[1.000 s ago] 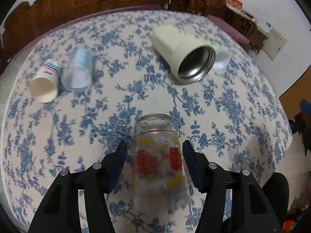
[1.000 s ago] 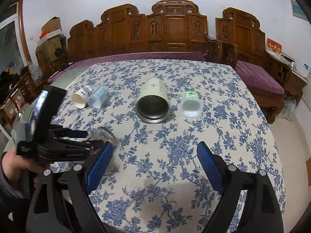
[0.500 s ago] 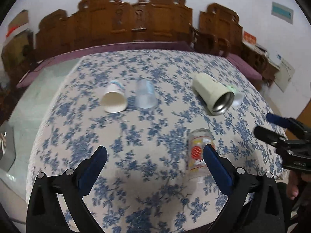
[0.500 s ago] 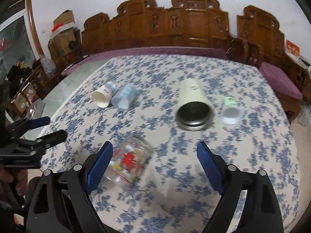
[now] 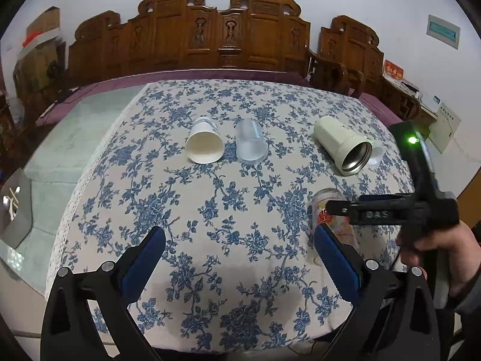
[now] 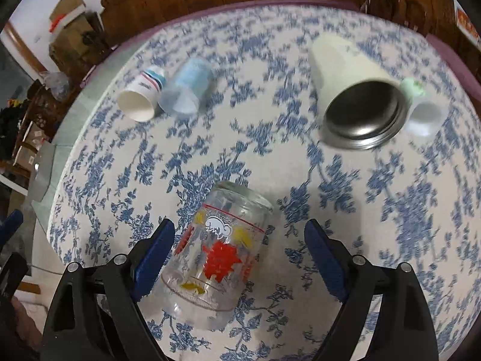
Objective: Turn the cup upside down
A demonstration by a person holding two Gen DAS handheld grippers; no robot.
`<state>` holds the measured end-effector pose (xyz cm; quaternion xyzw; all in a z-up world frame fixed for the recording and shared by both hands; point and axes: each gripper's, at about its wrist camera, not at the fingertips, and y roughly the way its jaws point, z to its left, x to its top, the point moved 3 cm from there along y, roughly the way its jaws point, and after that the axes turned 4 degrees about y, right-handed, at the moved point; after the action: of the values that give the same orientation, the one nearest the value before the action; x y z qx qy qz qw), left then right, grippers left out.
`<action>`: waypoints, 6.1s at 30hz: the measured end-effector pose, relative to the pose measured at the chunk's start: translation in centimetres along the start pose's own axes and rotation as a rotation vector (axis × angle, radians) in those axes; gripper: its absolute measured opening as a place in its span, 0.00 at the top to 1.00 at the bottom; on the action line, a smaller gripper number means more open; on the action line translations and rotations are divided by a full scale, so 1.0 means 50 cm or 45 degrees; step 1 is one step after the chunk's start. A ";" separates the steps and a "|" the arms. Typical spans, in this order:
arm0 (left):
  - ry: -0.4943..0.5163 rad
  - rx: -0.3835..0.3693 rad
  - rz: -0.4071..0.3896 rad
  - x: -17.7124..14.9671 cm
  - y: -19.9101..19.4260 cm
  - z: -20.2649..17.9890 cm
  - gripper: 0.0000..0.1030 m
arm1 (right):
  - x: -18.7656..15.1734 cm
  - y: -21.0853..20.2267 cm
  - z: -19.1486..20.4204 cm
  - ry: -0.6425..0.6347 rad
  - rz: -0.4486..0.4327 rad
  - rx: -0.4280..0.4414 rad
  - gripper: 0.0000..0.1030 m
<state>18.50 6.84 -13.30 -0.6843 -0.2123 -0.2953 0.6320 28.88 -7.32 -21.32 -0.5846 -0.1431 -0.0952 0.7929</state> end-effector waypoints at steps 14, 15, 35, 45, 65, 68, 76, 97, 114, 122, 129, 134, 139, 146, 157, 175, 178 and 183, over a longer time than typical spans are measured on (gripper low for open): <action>-0.016 -0.001 0.022 -0.010 0.013 0.010 0.08 | 0.023 0.085 -0.002 0.129 0.196 0.046 0.34; -0.016 -0.001 0.024 -0.010 0.014 0.011 0.08 | 0.024 0.087 -0.002 0.136 0.200 0.063 0.35; -0.003 0.007 0.032 -0.016 0.015 0.000 0.08 | 0.013 -0.068 0.032 -0.230 -0.194 -0.037 0.44; 0.007 0.019 0.022 -0.010 0.005 0.000 0.08 | 0.014 -0.064 0.053 -0.343 -0.302 -0.092 0.45; 0.041 0.020 -0.026 0.006 -0.051 -0.042 0.08 | -0.050 -0.165 0.018 -0.229 -0.442 -0.017 0.18; 0.048 0.024 -0.030 0.002 -0.065 -0.056 0.08 | -0.076 -0.197 0.001 -0.191 -0.483 -0.019 0.09; 0.052 0.070 -0.046 -0.020 -0.106 -0.082 0.08 | -0.145 -0.274 -0.025 -0.138 -0.561 -0.054 0.02; 0.081 0.096 -0.129 -0.068 -0.214 -0.136 0.08 | -0.282 -0.424 -0.047 -0.063 -0.732 -0.078 0.02; 0.096 0.112 -0.414 -0.029 -0.394 -0.185 0.08 | -0.320 -0.608 0.024 -0.146 -1.022 -0.093 0.02; 0.081 0.107 -0.459 -0.027 -0.418 -0.183 0.08 | -0.325 -0.630 0.018 -0.122 -1.053 -0.080 0.02; 0.074 0.106 -0.470 -0.031 -0.424 -0.183 0.08 | -0.326 -0.633 0.020 -0.120 -1.059 -0.079 0.02; 0.074 0.110 -0.472 -0.032 -0.426 -0.184 0.08 | -0.326 -0.634 0.021 -0.120 -1.057 -0.079 0.02; 0.076 0.110 -0.473 -0.032 -0.426 -0.184 0.08 | -0.326 -0.633 0.020 -0.119 -1.059 -0.080 0.02; 0.075 0.115 -0.475 -0.031 -0.427 -0.184 0.08 | -0.329 -0.636 0.022 -0.118 -1.061 -0.078 0.02; 0.077 0.121 -0.477 -0.030 -0.431 -0.185 0.08 | -0.329 -0.636 0.023 -0.117 -1.063 -0.077 0.03; 0.081 0.128 -0.482 -0.032 -0.438 -0.185 0.08 | -0.330 -0.636 0.024 -0.117 -1.060 -0.076 0.02; 0.081 0.127 -0.482 -0.033 -0.436 -0.186 0.08 | -0.330 -0.634 0.026 -0.116 -1.060 -0.075 0.02; 0.082 0.127 -0.482 -0.033 -0.436 -0.186 0.08 | -0.330 -0.634 0.025 -0.115 -1.058 -0.074 0.02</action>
<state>1.54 0.19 1.97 -0.5902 -0.3313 -0.4196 0.6049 3.14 -15.87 1.96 -0.5029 -0.3987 -0.3852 0.6631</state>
